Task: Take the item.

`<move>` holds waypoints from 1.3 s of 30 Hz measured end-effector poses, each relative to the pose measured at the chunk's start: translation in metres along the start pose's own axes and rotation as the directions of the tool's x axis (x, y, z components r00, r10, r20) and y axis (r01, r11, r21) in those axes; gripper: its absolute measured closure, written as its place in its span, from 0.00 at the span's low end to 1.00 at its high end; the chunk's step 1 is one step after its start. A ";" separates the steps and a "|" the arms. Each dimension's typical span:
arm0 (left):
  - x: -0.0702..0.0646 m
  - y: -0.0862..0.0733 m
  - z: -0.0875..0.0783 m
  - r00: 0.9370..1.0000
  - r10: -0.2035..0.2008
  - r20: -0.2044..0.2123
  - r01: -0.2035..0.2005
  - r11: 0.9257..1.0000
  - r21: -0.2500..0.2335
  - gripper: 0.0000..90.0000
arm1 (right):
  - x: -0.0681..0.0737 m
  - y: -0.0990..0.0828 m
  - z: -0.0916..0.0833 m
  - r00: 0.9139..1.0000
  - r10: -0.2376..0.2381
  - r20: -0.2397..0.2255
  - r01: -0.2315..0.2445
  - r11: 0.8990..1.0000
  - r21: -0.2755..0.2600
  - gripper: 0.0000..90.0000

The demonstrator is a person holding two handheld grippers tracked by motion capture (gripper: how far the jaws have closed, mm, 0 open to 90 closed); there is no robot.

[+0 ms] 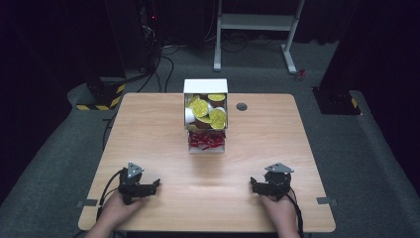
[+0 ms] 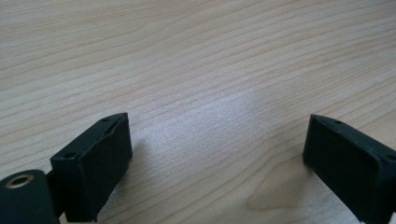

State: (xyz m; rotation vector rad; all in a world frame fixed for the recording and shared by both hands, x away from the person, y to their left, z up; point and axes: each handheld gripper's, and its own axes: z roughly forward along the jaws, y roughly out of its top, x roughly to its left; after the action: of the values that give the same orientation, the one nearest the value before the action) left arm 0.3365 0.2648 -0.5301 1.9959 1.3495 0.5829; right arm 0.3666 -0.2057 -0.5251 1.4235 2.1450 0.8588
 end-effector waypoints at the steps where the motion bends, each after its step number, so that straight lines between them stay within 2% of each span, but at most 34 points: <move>1: 0.000 0.000 0.000 1.000 0.000 0.000 0.000 1.000 0.000 0.09 | 0.000 0.000 0.000 1.000 -0.001 0.000 0.001 1.000 -0.001 0.09; 30: 0.000 0.000 0.000 1.000 0.000 0.000 0.000 1.000 -0.001 0.09 | 0.001 0.000 -0.001 1.000 -0.003 -0.003 0.003 1.000 -0.001 0.10; 39: 0.000 0.000 0.000 1.000 0.000 0.001 0.000 1.000 0.000 0.09 | 0.001 -0.001 -0.002 1.000 -0.010 0.001 0.010 1.000 -0.011 0.14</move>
State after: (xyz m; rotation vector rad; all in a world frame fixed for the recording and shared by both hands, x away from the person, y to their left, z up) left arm 0.3366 0.2650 -0.5300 1.9957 1.3489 0.5823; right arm 0.3644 -0.2055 -0.5239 1.4060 2.1415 0.8651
